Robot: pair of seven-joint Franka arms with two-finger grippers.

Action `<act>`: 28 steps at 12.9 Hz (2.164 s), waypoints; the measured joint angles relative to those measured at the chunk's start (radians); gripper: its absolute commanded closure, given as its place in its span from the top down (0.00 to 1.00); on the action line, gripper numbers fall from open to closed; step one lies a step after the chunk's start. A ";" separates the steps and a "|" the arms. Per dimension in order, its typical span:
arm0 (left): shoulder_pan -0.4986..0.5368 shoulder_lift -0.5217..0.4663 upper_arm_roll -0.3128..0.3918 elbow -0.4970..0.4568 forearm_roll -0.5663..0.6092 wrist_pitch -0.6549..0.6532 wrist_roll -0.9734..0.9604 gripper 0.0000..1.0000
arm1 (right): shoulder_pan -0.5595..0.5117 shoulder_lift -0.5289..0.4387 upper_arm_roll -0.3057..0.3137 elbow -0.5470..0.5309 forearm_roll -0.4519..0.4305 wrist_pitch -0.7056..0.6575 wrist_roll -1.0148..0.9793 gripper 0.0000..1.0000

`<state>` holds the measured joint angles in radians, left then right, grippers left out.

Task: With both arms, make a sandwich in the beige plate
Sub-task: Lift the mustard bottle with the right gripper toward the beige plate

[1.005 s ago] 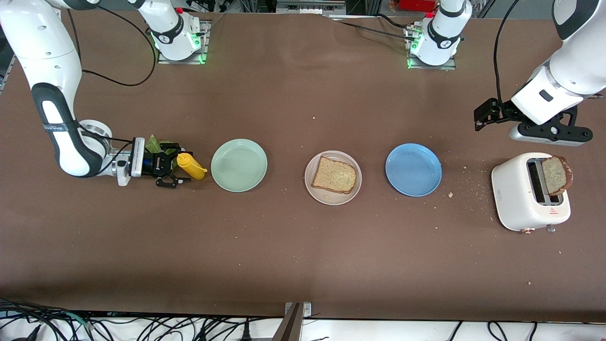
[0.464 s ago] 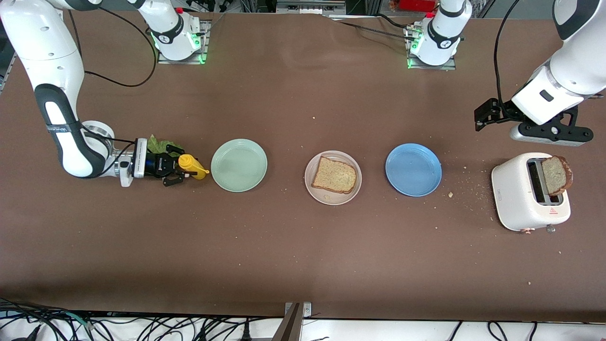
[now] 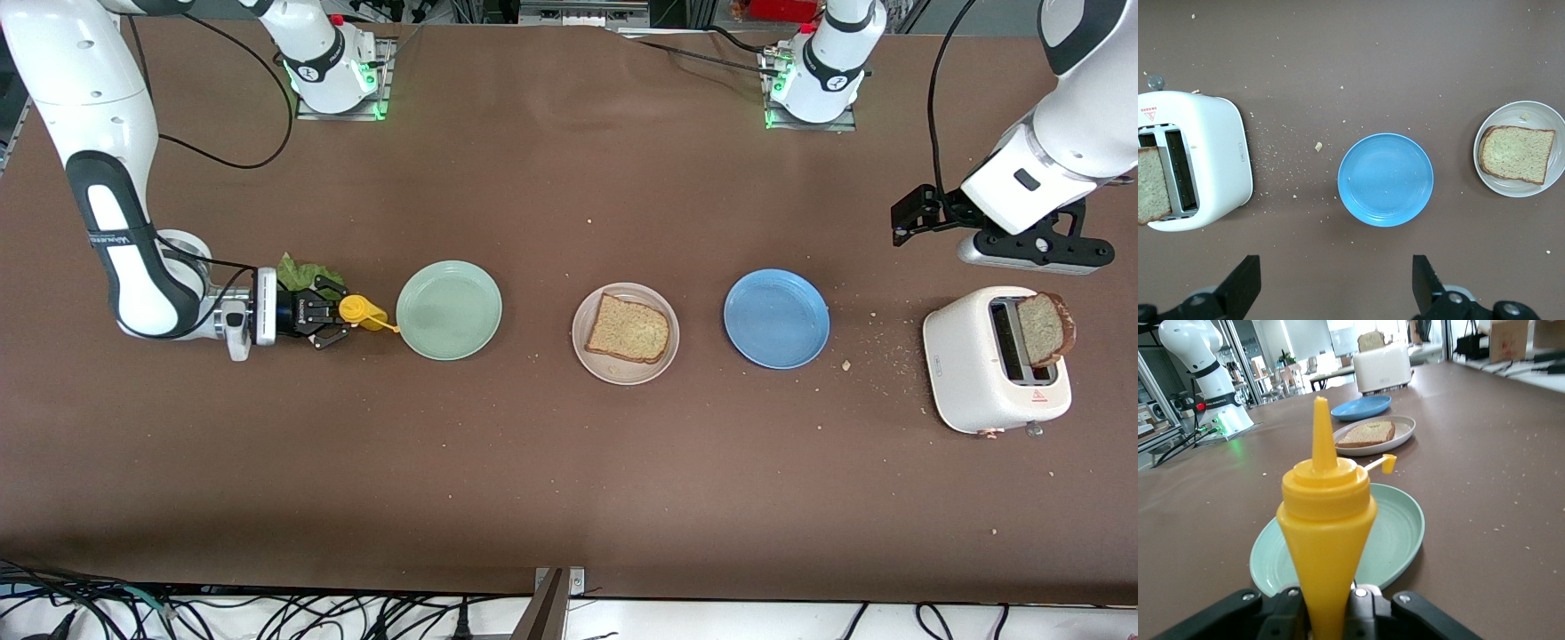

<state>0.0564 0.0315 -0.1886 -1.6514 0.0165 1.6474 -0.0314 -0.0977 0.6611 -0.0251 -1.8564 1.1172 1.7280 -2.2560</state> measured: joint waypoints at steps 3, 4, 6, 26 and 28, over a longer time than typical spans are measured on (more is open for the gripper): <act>0.000 0.000 0.000 0.000 0.000 0.000 0.000 1.00 | 0.033 -0.078 0.001 0.067 -0.137 0.000 0.274 0.00; 0.000 0.000 0.000 0.000 0.000 0.000 0.000 1.00 | 0.049 -0.104 0.001 0.077 -0.165 0.001 0.362 0.00; 0.000 0.000 0.000 0.000 0.000 0.000 0.000 1.00 | 0.092 -0.153 0.002 0.101 -0.222 0.030 0.556 0.00; 0.002 0.000 0.002 0.000 0.000 -0.003 0.000 1.00 | 0.889 -0.114 0.018 0.322 -1.389 0.143 2.084 0.00; 0.003 0.000 0.002 0.000 0.000 -0.004 0.000 1.00 | 0.935 -0.085 0.018 0.326 -1.493 0.129 2.104 0.00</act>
<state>0.0590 0.0319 -0.1869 -1.6513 0.0165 1.6430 -0.0314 0.8377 0.5764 -0.0075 -1.5302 -0.3759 1.8573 -0.1520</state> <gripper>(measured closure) 0.000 0.938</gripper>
